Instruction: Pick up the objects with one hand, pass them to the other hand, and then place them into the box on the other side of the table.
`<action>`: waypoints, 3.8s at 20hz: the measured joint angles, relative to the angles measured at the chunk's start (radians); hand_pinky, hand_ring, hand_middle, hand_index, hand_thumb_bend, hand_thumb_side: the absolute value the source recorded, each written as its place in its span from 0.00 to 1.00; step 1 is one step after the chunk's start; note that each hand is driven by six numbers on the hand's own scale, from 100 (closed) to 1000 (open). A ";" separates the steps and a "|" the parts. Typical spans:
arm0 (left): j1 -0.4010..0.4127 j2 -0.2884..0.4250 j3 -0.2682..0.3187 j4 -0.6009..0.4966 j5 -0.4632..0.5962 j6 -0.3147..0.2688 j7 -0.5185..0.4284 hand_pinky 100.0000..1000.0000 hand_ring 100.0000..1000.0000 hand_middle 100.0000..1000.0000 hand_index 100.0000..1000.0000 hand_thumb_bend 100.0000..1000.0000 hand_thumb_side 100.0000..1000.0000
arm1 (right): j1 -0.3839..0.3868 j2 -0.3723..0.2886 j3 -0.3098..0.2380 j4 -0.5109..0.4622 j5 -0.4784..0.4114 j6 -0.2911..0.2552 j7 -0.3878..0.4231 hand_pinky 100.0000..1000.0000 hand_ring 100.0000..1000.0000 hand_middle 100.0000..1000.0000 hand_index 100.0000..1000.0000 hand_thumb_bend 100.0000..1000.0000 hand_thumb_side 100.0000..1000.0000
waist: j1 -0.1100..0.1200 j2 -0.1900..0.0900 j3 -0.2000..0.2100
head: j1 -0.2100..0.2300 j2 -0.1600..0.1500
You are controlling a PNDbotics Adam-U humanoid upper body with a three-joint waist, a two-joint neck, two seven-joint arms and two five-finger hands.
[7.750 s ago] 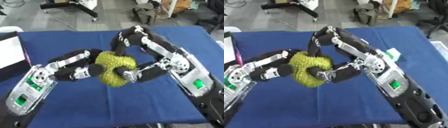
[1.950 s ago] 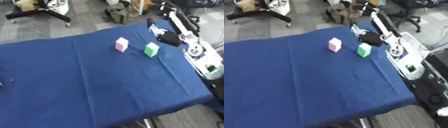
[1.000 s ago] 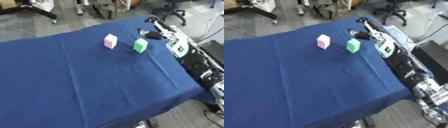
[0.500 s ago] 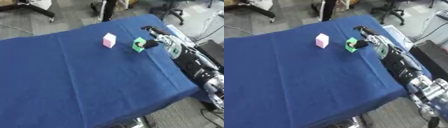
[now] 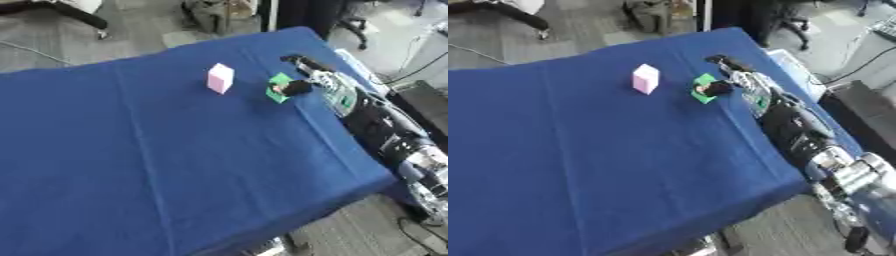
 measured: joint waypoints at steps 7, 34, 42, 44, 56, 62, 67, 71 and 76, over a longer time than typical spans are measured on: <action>0.000 0.000 -0.003 0.000 0.000 0.000 0.000 0.82 0.88 0.72 0.73 0.55 0.68 | 0.004 0.000 -0.002 0.037 -0.013 0.006 -0.006 0.88 0.99 0.97 0.99 0.18 0.47 | -0.003 0.001 0.002 | -0.002 0.000; 0.000 0.000 -0.005 -0.005 0.005 0.001 0.001 0.81 0.88 0.72 0.73 0.50 0.70 | 0.020 0.019 -0.001 0.016 -0.012 -0.010 -0.148 0.77 0.82 0.51 0.83 0.00 0.21 | -0.001 0.003 0.004 | -0.034 0.000; 0.017 0.000 -0.002 0.036 0.005 0.005 0.018 0.81 0.88 0.72 0.73 0.46 0.76 | 0.089 0.028 0.031 -0.352 -0.066 -0.047 -0.148 0.76 0.79 0.47 0.78 0.00 0.04 | 0.005 0.000 -0.011 | -0.001 0.000; 0.021 -0.001 -0.001 0.059 0.004 0.006 0.024 0.81 0.89 0.72 0.72 0.44 0.78 | 0.112 0.039 0.047 -0.486 -0.077 -0.056 -0.140 0.76 0.79 0.47 0.77 0.00 0.00 | 0.007 -0.003 -0.015 | 0.018 0.000; -0.035 -0.046 -0.045 0.220 0.022 0.029 0.008 0.82 0.89 0.72 0.73 0.43 0.85 | 0.157 0.218 0.177 -1.130 -0.191 -0.143 -0.053 0.75 0.77 0.46 0.76 0.00 0.00 | 0.017 -0.005 -0.040 | 0.343 0.000; -0.083 -0.059 -0.131 0.279 0.064 0.058 -0.073 0.82 0.89 0.71 0.74 0.46 0.89 | 0.145 0.320 0.261 -1.149 -0.229 -0.233 -0.015 0.75 0.76 0.46 0.76 0.00 0.00 | 0.015 -0.005 -0.044 | 0.408 0.000; -0.108 -0.063 -0.203 0.307 0.096 0.084 -0.159 0.82 0.89 0.69 0.73 0.48 0.91 | 0.143 0.370 0.309 -1.149 -0.230 -0.265 0.015 0.75 0.76 0.46 0.75 0.00 0.00 | 0.011 -0.005 -0.045 | 0.423 0.000; -0.119 -0.074 -0.243 0.326 0.128 0.102 -0.208 0.82 0.89 0.68 0.72 0.54 0.90 | 0.149 0.397 0.334 -1.149 -0.226 -0.282 0.029 0.75 0.76 0.46 0.76 0.00 0.00 | 0.005 -0.009 -0.050 | 0.425 0.000; -0.132 -0.092 -0.284 0.349 0.204 0.133 -0.247 0.82 0.88 0.68 0.73 0.62 0.82 | 0.150 0.416 0.354 -1.150 -0.213 -0.305 0.039 0.75 0.76 0.46 0.76 0.00 0.00 | 0.000 -0.014 -0.050 | 0.422 0.000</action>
